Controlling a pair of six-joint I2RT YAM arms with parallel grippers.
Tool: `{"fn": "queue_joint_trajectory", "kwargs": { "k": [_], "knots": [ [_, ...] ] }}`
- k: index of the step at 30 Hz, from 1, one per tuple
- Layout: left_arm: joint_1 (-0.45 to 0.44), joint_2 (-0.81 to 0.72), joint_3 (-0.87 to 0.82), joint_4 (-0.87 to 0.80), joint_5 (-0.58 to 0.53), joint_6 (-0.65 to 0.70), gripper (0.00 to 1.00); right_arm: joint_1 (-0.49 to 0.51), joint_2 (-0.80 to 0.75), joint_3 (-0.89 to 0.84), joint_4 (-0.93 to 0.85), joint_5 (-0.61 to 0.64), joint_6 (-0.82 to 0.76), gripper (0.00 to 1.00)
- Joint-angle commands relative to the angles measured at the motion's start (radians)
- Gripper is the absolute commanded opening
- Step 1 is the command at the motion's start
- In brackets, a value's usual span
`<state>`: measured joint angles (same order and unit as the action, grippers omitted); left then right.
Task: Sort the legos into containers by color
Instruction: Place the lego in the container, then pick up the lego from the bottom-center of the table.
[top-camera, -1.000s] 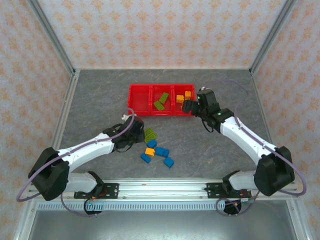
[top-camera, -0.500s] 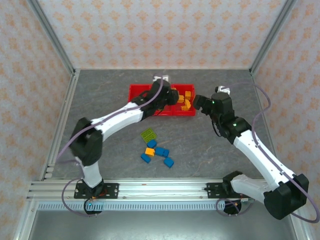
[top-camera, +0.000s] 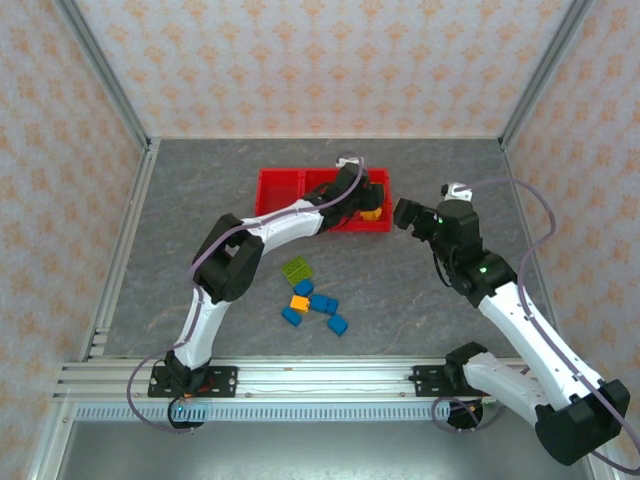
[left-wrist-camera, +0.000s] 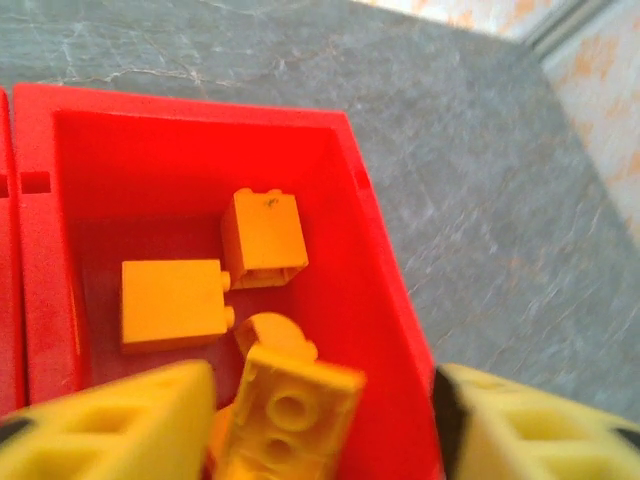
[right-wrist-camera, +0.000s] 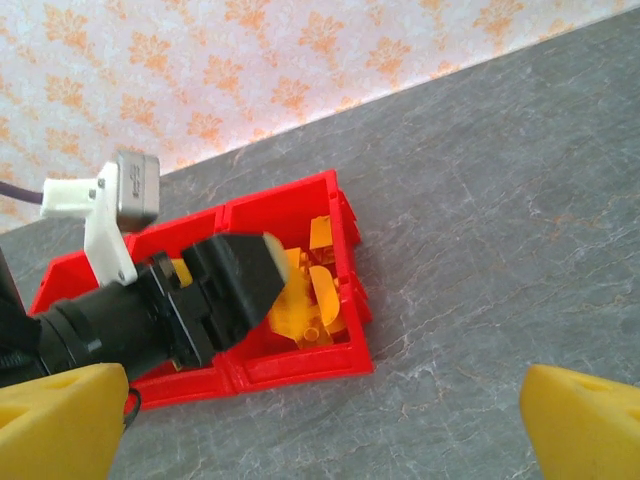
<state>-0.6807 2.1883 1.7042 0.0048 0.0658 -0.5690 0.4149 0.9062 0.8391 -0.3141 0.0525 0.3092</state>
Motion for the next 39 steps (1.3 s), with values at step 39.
{"fn": "queue_joint_trajectory", "kwargs": {
  "k": [39],
  "knots": [
    [-0.074,-1.456,-1.016,-0.477,-0.098,-0.157,0.99,0.619,0.393,-0.013,-0.271,-0.184,0.058,1.00]
  ]
}}
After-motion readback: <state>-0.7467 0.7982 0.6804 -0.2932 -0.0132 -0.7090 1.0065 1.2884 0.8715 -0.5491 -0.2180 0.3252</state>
